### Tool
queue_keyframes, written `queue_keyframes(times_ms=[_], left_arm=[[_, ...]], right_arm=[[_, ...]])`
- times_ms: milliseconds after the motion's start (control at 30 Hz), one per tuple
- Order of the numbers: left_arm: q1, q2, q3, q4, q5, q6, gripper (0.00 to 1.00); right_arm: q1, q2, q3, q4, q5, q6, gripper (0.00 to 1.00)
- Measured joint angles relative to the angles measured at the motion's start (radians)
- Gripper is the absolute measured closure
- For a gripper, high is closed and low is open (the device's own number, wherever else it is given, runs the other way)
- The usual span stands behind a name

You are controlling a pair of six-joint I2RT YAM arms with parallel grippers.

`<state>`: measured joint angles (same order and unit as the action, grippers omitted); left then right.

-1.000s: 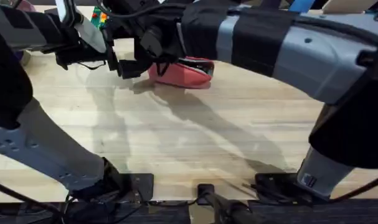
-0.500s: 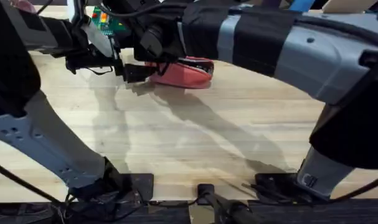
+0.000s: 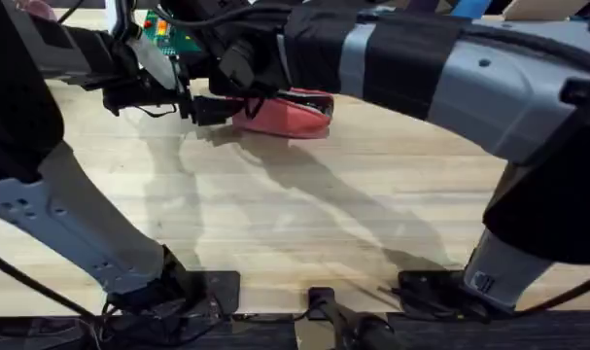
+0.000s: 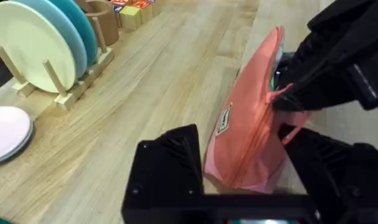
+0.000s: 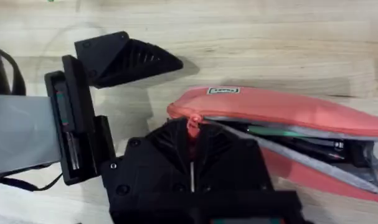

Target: Unzip the bag, pick up the pens from the table one at a time and place them inside, then zip the bag closed.

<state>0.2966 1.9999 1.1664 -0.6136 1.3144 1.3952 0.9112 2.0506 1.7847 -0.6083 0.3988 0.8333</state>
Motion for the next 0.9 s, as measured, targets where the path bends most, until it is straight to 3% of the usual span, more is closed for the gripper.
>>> queue_keyframes(times_ms=[133, 267, 367, 900], left_arm=[[0.0, 0.0, 0.0, -0.004, 0.0, -0.004, 0.381], [-0.007, 0.0, 0.0, -0.011, 0.001, -0.005, 0.757], [-0.012, 0.0, 0.0, -0.011, 0.002, -0.004, 0.933], [-0.013, 0.0, 0.0, -0.01, 0.001, -0.004, 0.956]], right_arm=[[0.0, 0.0, 0.0, 0.0, 0.0, 0.0, 0.97], [0.0, 0.0, 0.0, 0.002, 0.002, 0.0, 0.97], [-0.001, 0.0, 0.0, 0.001, 0.005, 0.0, 0.97], [-0.018, 0.0, 0.0, 0.0, -0.003, -0.005, 0.97]])
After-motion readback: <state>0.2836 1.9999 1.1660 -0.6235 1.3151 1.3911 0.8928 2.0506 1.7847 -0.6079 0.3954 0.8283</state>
